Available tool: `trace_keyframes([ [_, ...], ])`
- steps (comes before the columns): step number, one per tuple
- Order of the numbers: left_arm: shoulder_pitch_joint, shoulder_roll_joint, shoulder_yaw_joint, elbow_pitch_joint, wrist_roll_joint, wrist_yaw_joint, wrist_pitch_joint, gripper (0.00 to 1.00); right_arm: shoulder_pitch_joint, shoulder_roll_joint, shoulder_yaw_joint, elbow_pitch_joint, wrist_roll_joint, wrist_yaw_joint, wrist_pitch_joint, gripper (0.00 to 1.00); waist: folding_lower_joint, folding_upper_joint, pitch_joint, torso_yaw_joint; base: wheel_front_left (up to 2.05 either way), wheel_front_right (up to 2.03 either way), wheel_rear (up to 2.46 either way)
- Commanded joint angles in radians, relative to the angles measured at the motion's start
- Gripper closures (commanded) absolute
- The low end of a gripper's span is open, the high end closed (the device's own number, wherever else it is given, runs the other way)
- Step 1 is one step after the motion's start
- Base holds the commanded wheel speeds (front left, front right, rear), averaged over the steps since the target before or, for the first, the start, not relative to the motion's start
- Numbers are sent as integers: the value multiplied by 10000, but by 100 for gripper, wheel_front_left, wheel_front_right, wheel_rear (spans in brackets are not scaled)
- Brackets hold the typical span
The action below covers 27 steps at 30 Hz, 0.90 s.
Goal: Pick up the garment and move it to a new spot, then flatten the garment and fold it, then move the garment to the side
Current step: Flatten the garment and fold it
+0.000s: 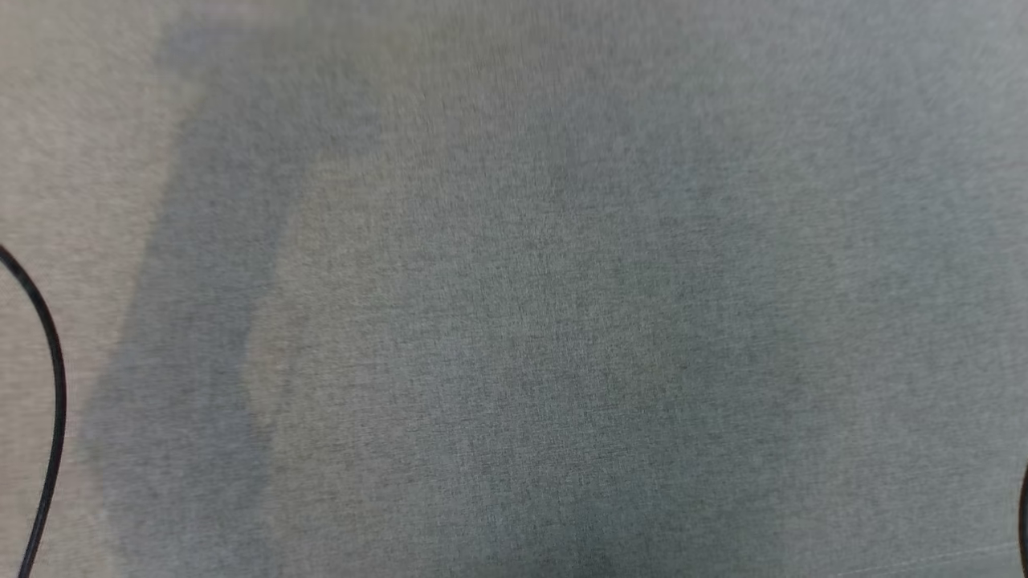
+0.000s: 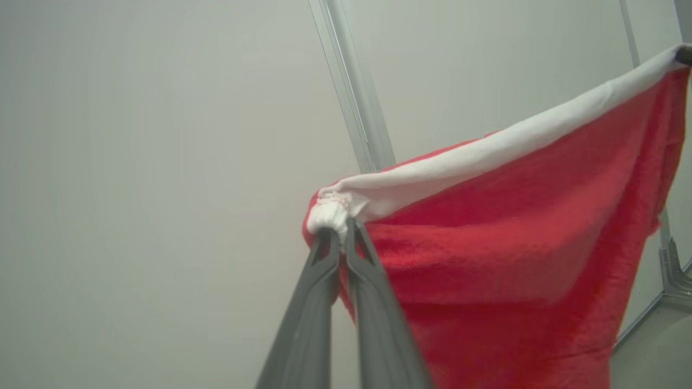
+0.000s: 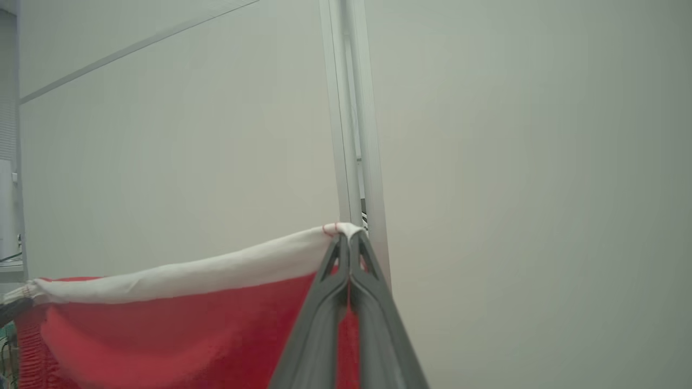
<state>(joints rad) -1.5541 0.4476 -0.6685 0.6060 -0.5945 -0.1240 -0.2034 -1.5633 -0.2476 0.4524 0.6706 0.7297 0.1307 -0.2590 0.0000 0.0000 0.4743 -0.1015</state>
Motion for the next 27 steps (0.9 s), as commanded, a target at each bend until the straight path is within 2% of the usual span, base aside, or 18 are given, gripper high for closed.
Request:
trace_keyframes([
  [1,-812,-283,24,505,363,37,-360,100,-578,186,-519,5,-540,1,-78,100,0,0,1525,-182,0,0,0],
  [5,-1352,-600,-225,1234,920,-41,-601,100,-708,617,-782,-66,-1387,1,-72,100,0,0,2447,-187,0,0,0],
  [7,-1303,-626,-118,1065,1044,-50,-623,100,-519,654,-779,-108,-1555,1,-73,100,0,0,2772,-148,0,0,0],
  [11,-151,-506,-143,293,1199,-63,-621,100,310,554,-318,-286,-1654,1,-76,100,0,0,3046,-117,0,0,0],
  [18,1824,16,-482,-1781,1206,-67,-623,100,1876,-286,228,-1457,-1298,1,-76,100,0,0,2808,26,0,0,0],
  [19,2627,179,-498,-2543,1298,-67,-623,100,2591,-648,274,-1977,-1324,0,-76,100,0,0,2558,78,0,0,0],
  [23,4427,536,-388,-3912,1537,-68,-626,100,4265,-1354,171,-3048,-1290,1,-76,100,0,0,1946,183,0,0,0],
  [27,6336,603,-315,-5037,1775,-68,-624,100,6303,-1777,-320,-3657,-747,0,-76,100,0,0,1191,309,0,0,0],
])
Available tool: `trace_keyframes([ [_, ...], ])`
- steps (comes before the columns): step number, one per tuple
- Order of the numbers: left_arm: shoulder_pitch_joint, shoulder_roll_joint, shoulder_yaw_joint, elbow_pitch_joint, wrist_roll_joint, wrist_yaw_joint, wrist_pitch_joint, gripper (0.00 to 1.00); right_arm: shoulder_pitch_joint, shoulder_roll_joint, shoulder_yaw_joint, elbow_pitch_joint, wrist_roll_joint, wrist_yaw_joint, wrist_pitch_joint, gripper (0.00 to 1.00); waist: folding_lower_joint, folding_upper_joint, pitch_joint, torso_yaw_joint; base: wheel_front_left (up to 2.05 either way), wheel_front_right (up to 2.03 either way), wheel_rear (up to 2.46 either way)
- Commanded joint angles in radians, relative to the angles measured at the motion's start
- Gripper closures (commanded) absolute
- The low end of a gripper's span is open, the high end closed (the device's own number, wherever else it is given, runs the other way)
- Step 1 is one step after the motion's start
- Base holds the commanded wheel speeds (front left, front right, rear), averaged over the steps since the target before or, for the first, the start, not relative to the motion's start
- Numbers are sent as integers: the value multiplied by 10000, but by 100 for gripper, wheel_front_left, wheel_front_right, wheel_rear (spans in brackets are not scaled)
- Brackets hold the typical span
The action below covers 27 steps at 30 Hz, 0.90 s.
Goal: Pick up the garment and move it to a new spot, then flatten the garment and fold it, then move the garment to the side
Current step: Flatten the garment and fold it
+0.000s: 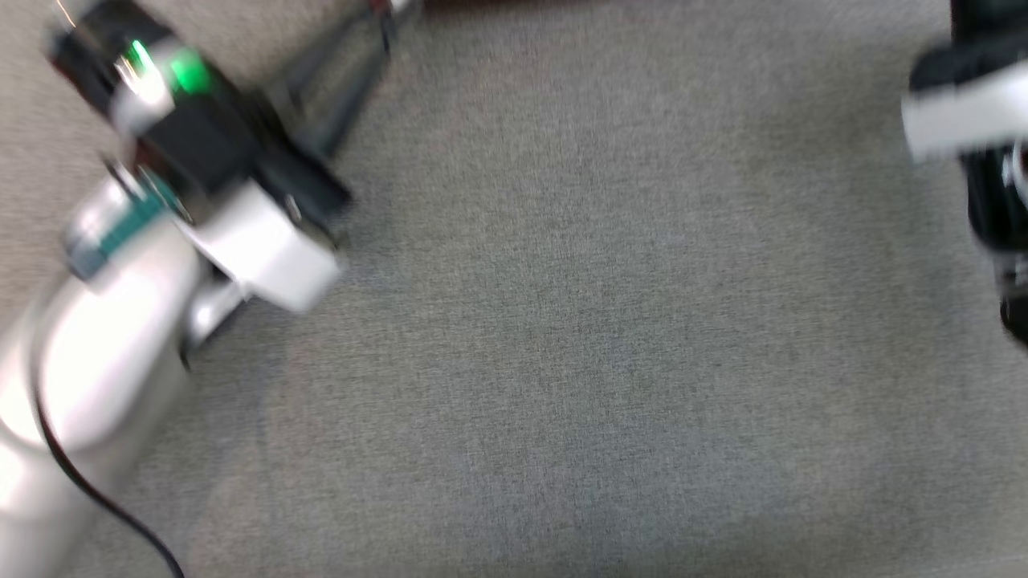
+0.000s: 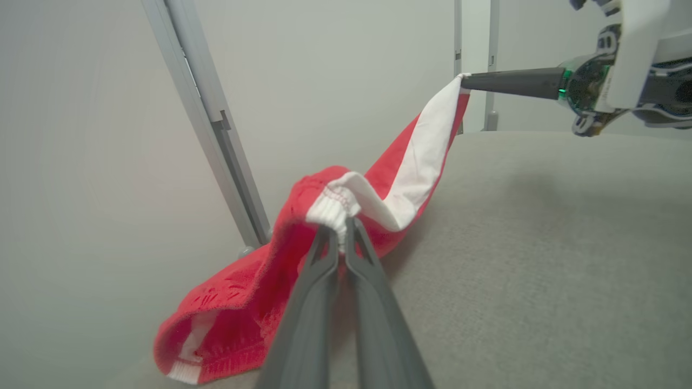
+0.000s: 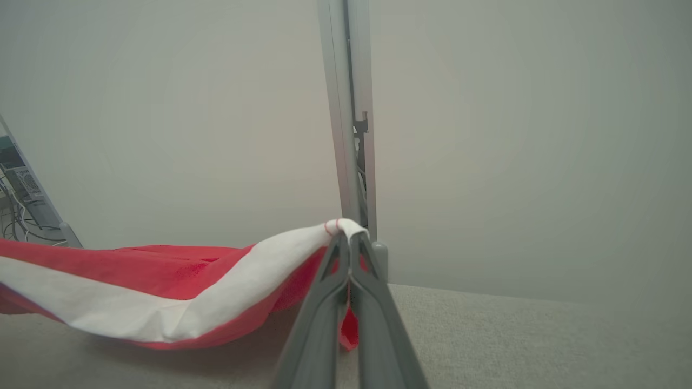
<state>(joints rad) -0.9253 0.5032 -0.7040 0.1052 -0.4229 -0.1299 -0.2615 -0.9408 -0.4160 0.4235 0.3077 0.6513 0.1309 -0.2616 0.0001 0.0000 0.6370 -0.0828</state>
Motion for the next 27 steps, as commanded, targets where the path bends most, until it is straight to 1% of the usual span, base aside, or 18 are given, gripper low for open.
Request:
trace_keyframes([
  [1,521,73,-13,-184,223,-9,-44,100,586,-201,-134,-153,97,-1,-50,100,-1,0,-636,153,0,0,0],
  [4,1759,-88,-51,-533,507,-9,-44,100,1953,-416,-353,-422,259,-1,-50,100,-1,0,-1146,188,0,0,0],
  [6,2541,-204,-103,-658,642,-9,-45,100,2774,-580,-591,-582,160,-1,-50,100,-1,0,-1490,217,0,0,0],
  [9,3580,-270,-114,-727,912,-10,-46,100,3968,-544,-999,-846,179,-1,-50,100,-1,0,-1967,252,0,0,0],
  [11,4244,-340,47,-783,960,-10,-46,100,4741,-562,-1281,-1070,146,-1,-50,100,-1,0,-2254,284,0,0,0],
  [13,4840,-365,227,-871,1023,-9,-46,100,5450,-596,-1572,-1486,1,-1,-52,100,-1,0,-2526,312,0,0,0],
  [18,6263,-399,612,-1272,1132,53,-46,100,7428,-354,-2450,-2577,-449,-2,-52,100,-1,0,-3223,336,0,0,0],
  [20,6791,-368,784,-1465,994,80,-45,100,8105,-260,-2730,-2911,-623,-2,-50,100,-1,0,-3429,307,0,0,0],
  [23,7413,-304,946,-1817,728,68,-46,100,9105,-143,-2874,-3329,-690,-2,-50,100,-1,0,-3658,298,0,0,0],
  [25,7707,-163,848,-2014,581,37,-45,100,9551,-161,-2928,-3578,-732,-2,-50,100,-1,0,-3775,287,0,0,0],
  [27,7762,-140,722,-2152,420,17,-45,100,9763,-216,-3001,-3585,-823,-2,-51,100,-1,0,-3851,265,0,0,0],
])
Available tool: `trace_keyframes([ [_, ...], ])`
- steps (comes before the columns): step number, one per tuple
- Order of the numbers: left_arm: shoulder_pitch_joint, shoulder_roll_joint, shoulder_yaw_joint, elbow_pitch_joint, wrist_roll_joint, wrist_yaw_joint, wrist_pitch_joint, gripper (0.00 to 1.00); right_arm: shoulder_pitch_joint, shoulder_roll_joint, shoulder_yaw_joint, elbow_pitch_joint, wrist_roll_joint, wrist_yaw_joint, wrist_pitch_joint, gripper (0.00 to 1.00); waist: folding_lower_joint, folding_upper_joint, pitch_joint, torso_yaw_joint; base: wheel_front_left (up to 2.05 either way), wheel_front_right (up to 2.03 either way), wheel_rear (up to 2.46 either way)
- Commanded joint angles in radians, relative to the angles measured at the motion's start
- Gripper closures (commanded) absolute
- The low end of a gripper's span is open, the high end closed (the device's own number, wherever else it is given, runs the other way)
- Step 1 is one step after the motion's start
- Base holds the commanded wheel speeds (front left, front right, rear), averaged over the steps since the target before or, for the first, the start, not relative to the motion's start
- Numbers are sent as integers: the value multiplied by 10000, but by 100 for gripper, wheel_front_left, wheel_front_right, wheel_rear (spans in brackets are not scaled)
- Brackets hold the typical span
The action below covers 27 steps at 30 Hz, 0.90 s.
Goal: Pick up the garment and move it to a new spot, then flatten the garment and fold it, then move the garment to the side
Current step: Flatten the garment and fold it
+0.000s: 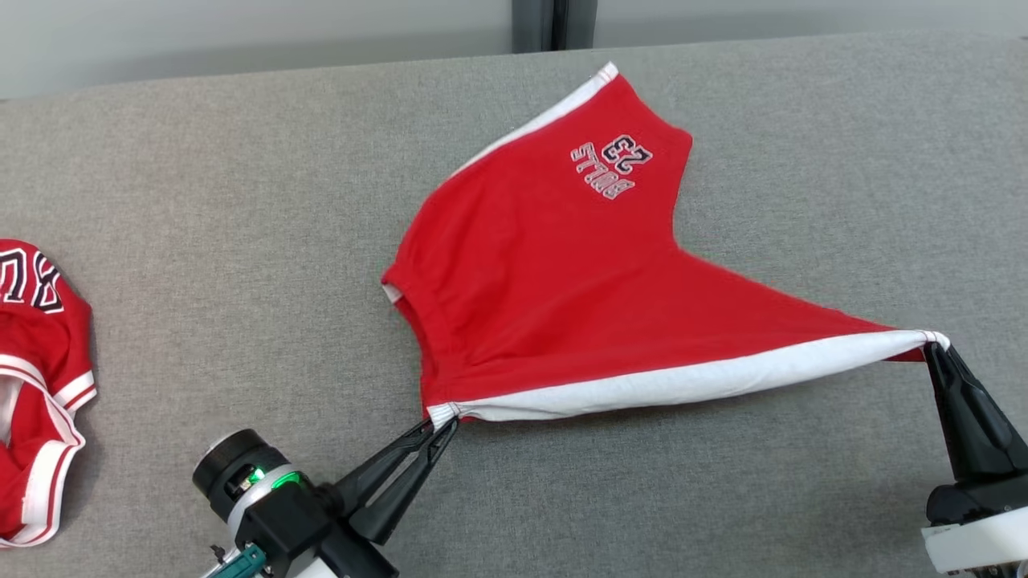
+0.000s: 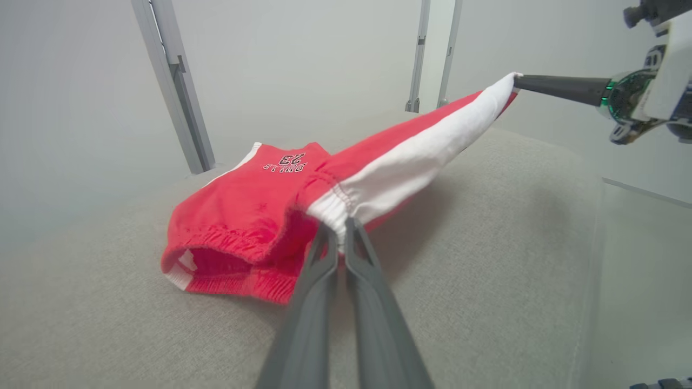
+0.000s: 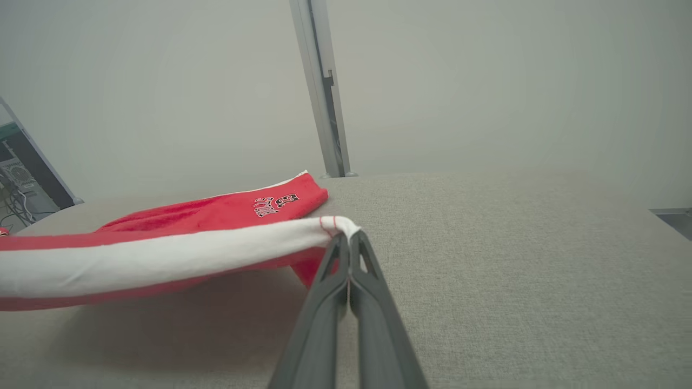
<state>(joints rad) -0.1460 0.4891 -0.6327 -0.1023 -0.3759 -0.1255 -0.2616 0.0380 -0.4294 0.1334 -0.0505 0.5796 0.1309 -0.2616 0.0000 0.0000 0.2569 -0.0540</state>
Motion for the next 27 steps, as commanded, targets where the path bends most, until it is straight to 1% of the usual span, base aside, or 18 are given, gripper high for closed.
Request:
trace_keyframes([
  [1,-43,-27,-66,-83,-183,-29,-43,100,-90,-98,-151,109,-170,-2,-51,100,0,0,-74,-32,0,0,0],
  [3,-239,-143,-167,28,-385,-31,-23,100,-467,-128,-34,483,-377,-2,-51,100,0,0,-91,-27,0,0,0],
  [5,-504,-444,-221,186,-813,-40,59,100,-1151,-108,197,874,-337,-2,-51,100,0,0,-46,14,0,0,0],
  [6,-504,-444,-221,186,-813,-40,59,100,-1151,-108,197,874,-337,-2,-51,100,0,0,-46,14,0,0,0],
  [10,-1116,-1252,-278,672,-1792,-47,140,100,-2855,-450,943,2325,-358,-2,-16,100,0,0,249,220,0,0,0],
  [12,-1399,-1580,-314,964,-2338,-48,211,100,-3863,-492,1358,3099,-410,-1,-22,100,0,0,438,384,0,0,0],
  [14,-1721,-1867,-248,1267,-2826,-51,193,100,-4852,-711,1895,3949,-603,-1,-8,100,0,0,649,598,0,0,0],
  [16,-1940,-2202,-80,1459,-3405,-52,147,100,-5830,-756,2380,4706,-593,-2,27,100,0,0,886,826,0,0,0],
  [21,-2449,-2559,268,1725,-4259,-53,37,100,-8095,-915,3656,6348,-918,-4,115,100,0,0,1421,1450,0,0,0],
  [24,-2924,-2511,122,1985,-4186,-54,33,100,-9259,-829,4200,7297,-1007,-4,158,100,0,0,1721,1816,0,0,0],
  [27,-3389,-2754,69,2204,-4287,-54,-5,100,-10263,-704,4617,8279,-1113,-4,189,100,0,0,2026,2143,0,0,0],
])
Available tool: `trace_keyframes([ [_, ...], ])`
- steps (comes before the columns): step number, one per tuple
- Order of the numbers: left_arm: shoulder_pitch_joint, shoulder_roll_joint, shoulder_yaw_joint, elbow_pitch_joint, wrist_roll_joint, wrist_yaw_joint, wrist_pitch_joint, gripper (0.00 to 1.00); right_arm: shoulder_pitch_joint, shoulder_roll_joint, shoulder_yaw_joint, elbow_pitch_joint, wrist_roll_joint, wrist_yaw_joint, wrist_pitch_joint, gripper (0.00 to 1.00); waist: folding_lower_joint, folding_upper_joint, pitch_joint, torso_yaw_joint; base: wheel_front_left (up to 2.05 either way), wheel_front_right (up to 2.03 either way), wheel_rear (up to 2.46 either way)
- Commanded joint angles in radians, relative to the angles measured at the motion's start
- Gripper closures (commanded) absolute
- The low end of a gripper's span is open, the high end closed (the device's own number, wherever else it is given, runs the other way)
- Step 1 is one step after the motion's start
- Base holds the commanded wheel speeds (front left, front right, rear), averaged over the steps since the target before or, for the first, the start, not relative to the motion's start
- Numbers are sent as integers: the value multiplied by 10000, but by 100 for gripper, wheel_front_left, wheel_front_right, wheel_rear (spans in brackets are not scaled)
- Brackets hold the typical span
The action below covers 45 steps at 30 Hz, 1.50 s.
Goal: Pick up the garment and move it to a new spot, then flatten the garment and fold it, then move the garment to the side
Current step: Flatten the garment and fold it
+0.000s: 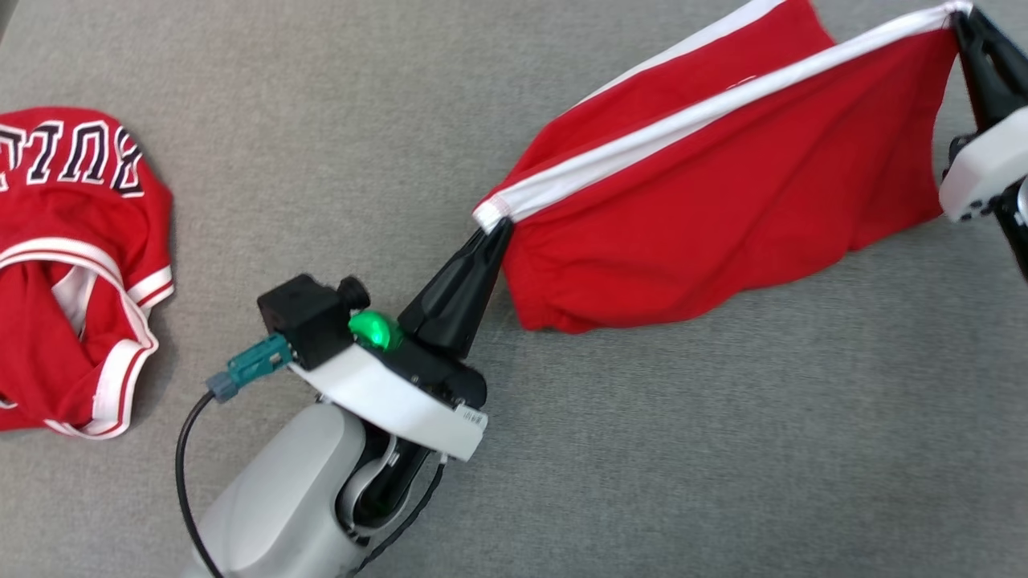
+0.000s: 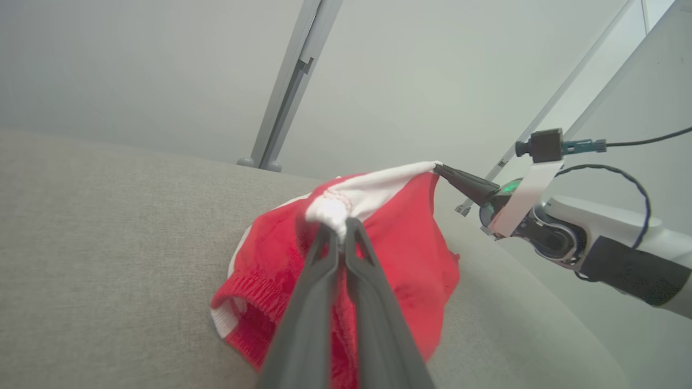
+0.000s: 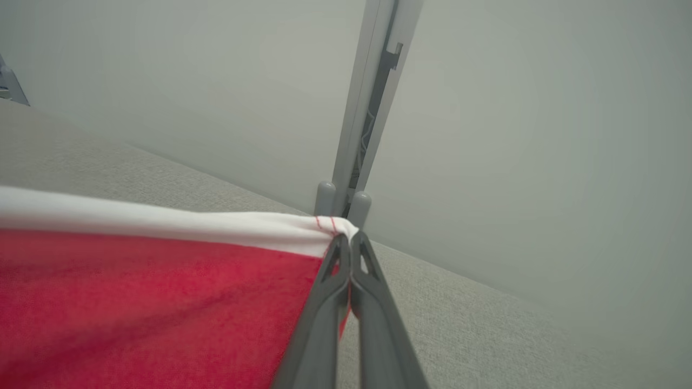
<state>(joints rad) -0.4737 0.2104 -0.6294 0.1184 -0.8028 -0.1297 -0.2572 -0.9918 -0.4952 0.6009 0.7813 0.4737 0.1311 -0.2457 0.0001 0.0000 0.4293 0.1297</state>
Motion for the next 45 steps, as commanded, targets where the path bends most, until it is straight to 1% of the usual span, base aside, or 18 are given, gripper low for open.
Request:
trace_keyframes([
  [1,-278,-23,8,64,-60,-12,-60,100,-248,-12,71,261,-69,-6,24,100,-1,0,390,421,0,0,0],
  [4,-688,-230,-30,395,-158,-13,-71,100,-1073,143,450,1002,-87,-6,-4,100,-1,0,651,701,0,0,0],
  [10,-1325,-642,142,1078,15,-13,-88,100,-2310,395,1208,2011,-203,-6,-117,100,-1,0,1088,1038,0,0,0],
  [17,-1655,-920,-96,1640,-37,-13,-85,100,-3007,645,1977,3051,-255,-6,-151,100,-1,0,1215,1219,0,0,0],
  [18,-1704,-955,-71,1708,2,-13,-85,100,-3057,681,2056,3169,-229,-4,-162,91,-1,0,1209,1221,0,0,0],
  [19,-1748,-997,-39,1771,13,-14,-86,100,-3123,689,2122,3255,-220,-6,-172,68,-1,0,1201,1214,0,0,0],
  [20,-1781,-1028,29,1852,56,-11,-86,100,-3196,677,2187,3315,-272,-6,-186,33,-1,0,1190,1202,0,0,0],
  [21,-1810,-1048,104,1917,156,-5,-86,74,-3247,700,2219,3370,-291,-6,-202,0,-1,0,1163,1178,0,0,0],
  [22,-1787,-1086,174,1975,195,-6,-86,51,-3256,767,2231,3393,-269,-4,-212,0,-1,0,1115,1140,0,0,0],
  [23,-1787,-1086,174,1975,195,-6,-86,51,-3256,767,2231,3393,-269,-4,-212,0,-1,0,1115,1140,0,0,0],
  [24,-1746,-1103,242,2022,263,-5,-86,18,-3296,804,2208,3313,-266,-4,-213,0,-1,0,1070,1092,0,0,0],
  [25,-1723,-1094,319,2059,409,30,-87,0,-3318,811,2162,3156,-316,-4,-216,0,-1,0,1012,1035,0,0,0],
  [28,-1507,-1050,715,2119,766,208,-87,0,-3068,806,1867,2532,-408,-6,-212,0,-1,0,773,819,0,0,0],
  [29,-1271,-1066,1111,2076,981,396,-87,0,-2761,846,1557,1939,-567,-4,-207,0,-1,0,563,630,0,0,0],
  [31,-963,-1044,1524,2004,1257,647,-86,0,-2312,923,1164,1271,-718,-4,-207,0,-1,0,304,430,0,0,0],
  [37,326,-932,2558,1301,2298,1167,-86,0,-210,1310,177,-770,-1321,-4,-207,0,-1,0,-554,-124,0,0,0],
  [42,1549,-1092,3339,257,3331,1313,-87,0,1747,1673,-494,-2048,-1592,-4,-208,0,-1,0,-1211,-438,0,0,0],
  [45,2274,-1236,3837,-247,3796,1245,-87,0,2837,1929,-916,-2645,-1710,-4,-208,0,-1,0,-1572,-638,0,0,0],
])
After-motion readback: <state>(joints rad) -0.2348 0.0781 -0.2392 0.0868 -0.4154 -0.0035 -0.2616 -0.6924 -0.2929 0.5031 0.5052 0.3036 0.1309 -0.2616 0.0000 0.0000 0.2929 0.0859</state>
